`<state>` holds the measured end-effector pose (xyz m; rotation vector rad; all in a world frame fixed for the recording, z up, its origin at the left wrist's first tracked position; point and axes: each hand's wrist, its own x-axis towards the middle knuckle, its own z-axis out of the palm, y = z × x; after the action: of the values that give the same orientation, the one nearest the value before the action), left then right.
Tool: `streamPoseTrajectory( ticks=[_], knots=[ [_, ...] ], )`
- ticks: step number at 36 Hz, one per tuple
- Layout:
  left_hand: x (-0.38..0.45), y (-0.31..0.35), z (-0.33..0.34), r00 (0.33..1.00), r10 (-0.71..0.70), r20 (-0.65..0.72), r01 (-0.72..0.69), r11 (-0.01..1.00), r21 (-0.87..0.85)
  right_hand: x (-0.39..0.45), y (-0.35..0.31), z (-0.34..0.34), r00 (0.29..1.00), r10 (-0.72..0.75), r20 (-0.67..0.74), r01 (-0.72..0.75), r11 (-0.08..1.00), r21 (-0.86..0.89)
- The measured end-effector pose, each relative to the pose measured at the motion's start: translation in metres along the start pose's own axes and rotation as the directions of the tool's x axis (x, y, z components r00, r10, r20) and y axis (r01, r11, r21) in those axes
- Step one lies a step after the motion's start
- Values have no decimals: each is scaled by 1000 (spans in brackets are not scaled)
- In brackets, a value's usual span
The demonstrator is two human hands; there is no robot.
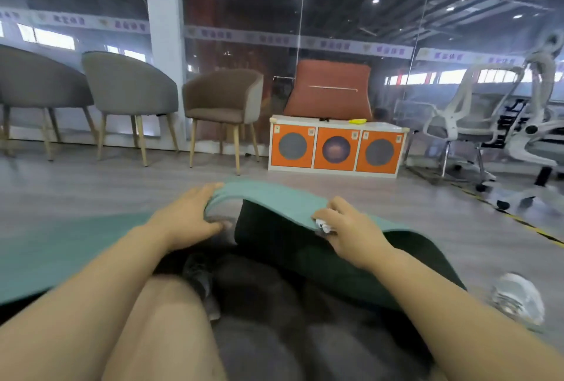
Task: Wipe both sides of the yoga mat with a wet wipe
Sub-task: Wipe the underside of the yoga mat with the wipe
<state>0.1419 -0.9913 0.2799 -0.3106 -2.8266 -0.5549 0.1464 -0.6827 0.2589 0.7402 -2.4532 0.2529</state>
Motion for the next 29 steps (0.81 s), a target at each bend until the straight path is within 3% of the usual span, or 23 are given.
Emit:
streamPoseTrajectory(
  ticks=[3,6,9,12,14,16,19,22,26,29],
  knots=[
    [8,-2,8,987,135,88,-133,991,-35,4,-12,20,966,63,252,-108,980,169],
    [19,5,19,922,148,357,-186,980,75,5,-17,33,914,105,391,-218,942,256],
    [27,11,41,854,117,507,-189,977,94,0,-5,37,917,193,349,-296,916,272],
    [35,17,66,820,98,563,-183,978,96,-16,20,34,921,274,277,-340,913,227],
    [40,24,83,817,96,568,-213,966,144,-32,38,30,927,304,221,-335,935,119],
    [46,30,100,815,95,572,-235,956,176,-49,58,25,960,244,136,-238,969,-61],
    [54,37,125,806,72,588,-230,953,197,-68,94,17,951,274,145,-225,932,-284],
    [62,50,146,803,69,591,-228,953,198,-76,129,11,875,476,87,-399,811,-428],
    [73,60,163,798,65,600,-215,959,182,-72,165,3,702,709,-70,-666,618,-418],
    [75,63,174,789,47,613,-207,959,193,-59,183,2,559,829,0,-760,513,-399]
  ],
)
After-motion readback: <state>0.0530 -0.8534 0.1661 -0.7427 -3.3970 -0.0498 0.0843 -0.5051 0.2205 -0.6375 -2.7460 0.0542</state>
